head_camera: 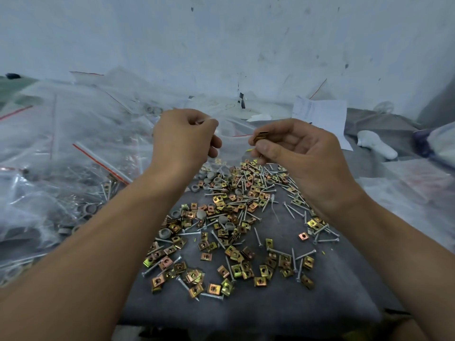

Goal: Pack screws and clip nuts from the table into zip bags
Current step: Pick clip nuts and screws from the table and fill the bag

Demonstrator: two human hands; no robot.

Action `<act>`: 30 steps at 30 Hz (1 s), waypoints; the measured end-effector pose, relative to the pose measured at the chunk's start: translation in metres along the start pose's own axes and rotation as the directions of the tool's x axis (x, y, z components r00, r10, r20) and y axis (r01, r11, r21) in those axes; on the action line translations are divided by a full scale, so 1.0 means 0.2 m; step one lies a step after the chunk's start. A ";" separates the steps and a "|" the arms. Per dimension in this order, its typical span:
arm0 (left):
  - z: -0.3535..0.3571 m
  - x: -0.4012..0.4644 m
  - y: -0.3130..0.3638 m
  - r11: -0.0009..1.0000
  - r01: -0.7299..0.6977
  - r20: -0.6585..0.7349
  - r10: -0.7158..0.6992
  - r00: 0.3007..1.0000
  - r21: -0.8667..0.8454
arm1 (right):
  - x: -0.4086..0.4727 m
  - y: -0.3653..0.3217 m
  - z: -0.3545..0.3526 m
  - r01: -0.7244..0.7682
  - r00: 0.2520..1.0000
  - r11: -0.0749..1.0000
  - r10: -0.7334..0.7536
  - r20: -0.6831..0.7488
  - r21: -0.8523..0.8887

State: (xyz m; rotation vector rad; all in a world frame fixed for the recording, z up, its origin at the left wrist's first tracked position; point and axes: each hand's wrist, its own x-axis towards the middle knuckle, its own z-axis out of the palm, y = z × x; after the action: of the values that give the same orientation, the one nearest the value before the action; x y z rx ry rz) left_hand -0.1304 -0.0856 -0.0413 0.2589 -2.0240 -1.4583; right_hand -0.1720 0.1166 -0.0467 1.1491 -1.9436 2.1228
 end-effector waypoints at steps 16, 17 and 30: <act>0.06 -0.05 0.03 0.990 -0.130 0.122 0.122 0.985 0.059 | 0.02 0.00 0.04 0.189 0.961 0.522 -0.271 0.048 -0.832; 0.07 -0.05 0.03 0.990 -0.130 0.130 0.122 0.984 0.056 | 0.02 0.01 0.04 0.192 0.956 0.491 -0.289 0.049 -0.850; 0.06 -0.05 0.01 0.990 -0.133 0.196 0.124 0.973 0.035 | 0.04 0.01 0.02 0.107 0.967 0.431 -0.253 -0.007 -0.896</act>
State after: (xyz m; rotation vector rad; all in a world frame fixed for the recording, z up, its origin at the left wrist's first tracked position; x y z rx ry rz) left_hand -0.1292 -0.0703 -0.0462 0.0045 -2.1878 -1.4013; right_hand -0.1764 0.1085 -0.0434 0.8383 -2.2129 0.7155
